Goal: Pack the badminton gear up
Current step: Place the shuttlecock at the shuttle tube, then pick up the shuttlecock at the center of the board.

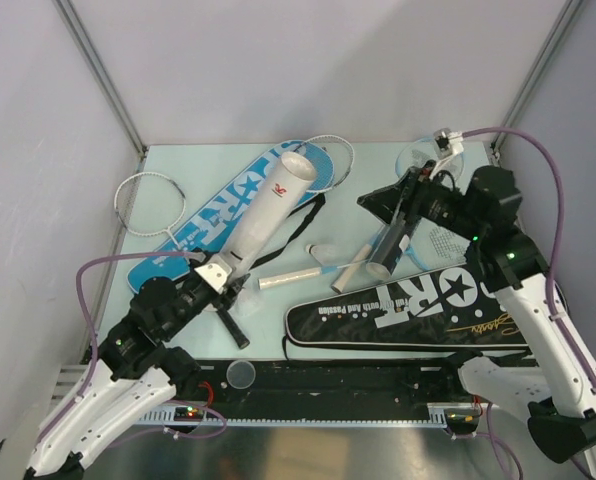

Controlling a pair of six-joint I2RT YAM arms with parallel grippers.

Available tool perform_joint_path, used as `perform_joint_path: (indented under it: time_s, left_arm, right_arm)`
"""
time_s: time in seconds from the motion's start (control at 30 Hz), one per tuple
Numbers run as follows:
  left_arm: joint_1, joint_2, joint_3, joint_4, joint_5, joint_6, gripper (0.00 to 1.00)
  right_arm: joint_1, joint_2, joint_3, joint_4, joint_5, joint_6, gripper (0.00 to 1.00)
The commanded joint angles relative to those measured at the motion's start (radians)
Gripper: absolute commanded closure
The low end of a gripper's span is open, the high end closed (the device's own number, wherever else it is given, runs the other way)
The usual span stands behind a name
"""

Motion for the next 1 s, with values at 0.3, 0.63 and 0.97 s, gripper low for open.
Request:
perform_joint_path:
  time_s: [0.3,0.63,0.97]
  left_arm:
    - [0.004,-0.109,0.011,0.123,-0.173,-0.023,0.50]
    - [0.003,-0.116,0.002,0.128,-0.158,-0.030,0.49]
    - [0.003,-0.101,0.004,0.128,-0.147,-0.031,0.49]
  right_arm:
    - [0.237,0.303,-0.144,0.004,0.671,0.132,0.43]
    - [0.259,0.493,-0.401,0.413,0.658,0.441,0.49]
    - [0.264,0.702,-0.433,0.709,0.556,0.518,0.54]
